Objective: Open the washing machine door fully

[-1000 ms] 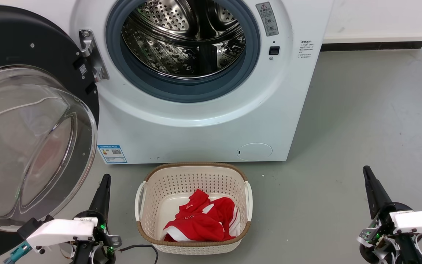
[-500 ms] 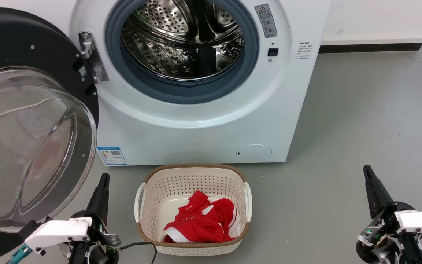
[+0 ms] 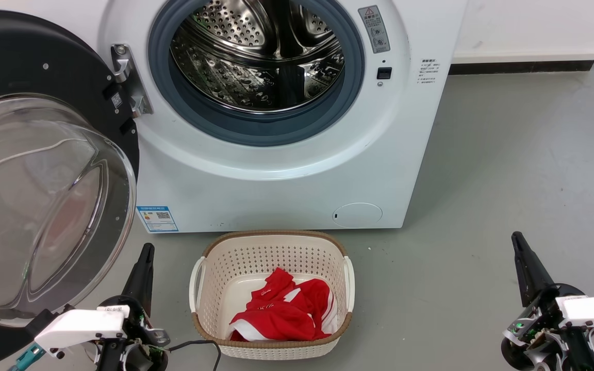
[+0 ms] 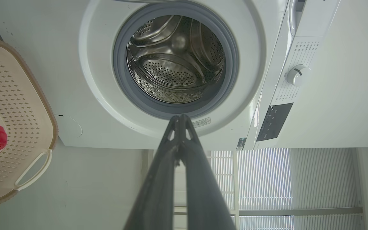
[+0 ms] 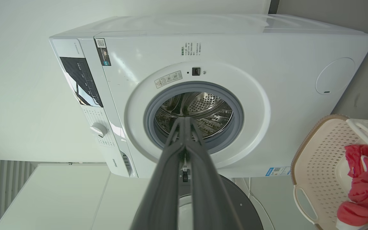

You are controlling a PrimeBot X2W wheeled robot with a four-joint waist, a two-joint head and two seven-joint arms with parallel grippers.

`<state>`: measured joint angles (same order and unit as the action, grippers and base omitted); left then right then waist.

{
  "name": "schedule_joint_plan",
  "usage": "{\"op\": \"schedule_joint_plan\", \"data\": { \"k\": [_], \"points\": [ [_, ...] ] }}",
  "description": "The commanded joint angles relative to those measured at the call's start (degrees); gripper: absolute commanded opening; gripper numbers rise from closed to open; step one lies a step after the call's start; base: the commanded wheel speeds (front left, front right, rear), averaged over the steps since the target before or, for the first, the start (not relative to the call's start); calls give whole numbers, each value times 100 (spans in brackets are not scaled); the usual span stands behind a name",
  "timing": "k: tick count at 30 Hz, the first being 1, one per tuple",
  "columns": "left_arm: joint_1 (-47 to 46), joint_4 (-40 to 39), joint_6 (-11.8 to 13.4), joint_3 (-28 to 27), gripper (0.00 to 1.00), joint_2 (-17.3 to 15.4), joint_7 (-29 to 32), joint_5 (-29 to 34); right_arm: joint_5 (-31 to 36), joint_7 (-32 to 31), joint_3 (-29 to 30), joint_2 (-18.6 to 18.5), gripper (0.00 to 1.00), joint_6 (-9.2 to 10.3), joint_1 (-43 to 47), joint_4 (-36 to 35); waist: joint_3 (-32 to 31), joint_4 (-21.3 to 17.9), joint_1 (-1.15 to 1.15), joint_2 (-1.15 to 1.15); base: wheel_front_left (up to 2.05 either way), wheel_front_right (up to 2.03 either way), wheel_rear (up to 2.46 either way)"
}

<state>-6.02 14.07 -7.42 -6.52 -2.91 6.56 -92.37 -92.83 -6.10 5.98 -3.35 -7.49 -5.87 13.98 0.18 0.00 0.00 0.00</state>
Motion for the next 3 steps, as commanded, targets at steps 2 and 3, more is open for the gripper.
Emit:
{"op": "schedule_joint_plan", "data": {
  "k": [2,3],
  "points": [
    [-36,4,-21,-19,0,7,18,-7,0,-21,10,12,0,0,-56,9,0,0,0,0,0,0,0],
    [-36,4,-21,-19,0,7,18,-7,1,-22,11,13,0,0,-56,9,0,0,0,0,0,0,0]
  ]
}}
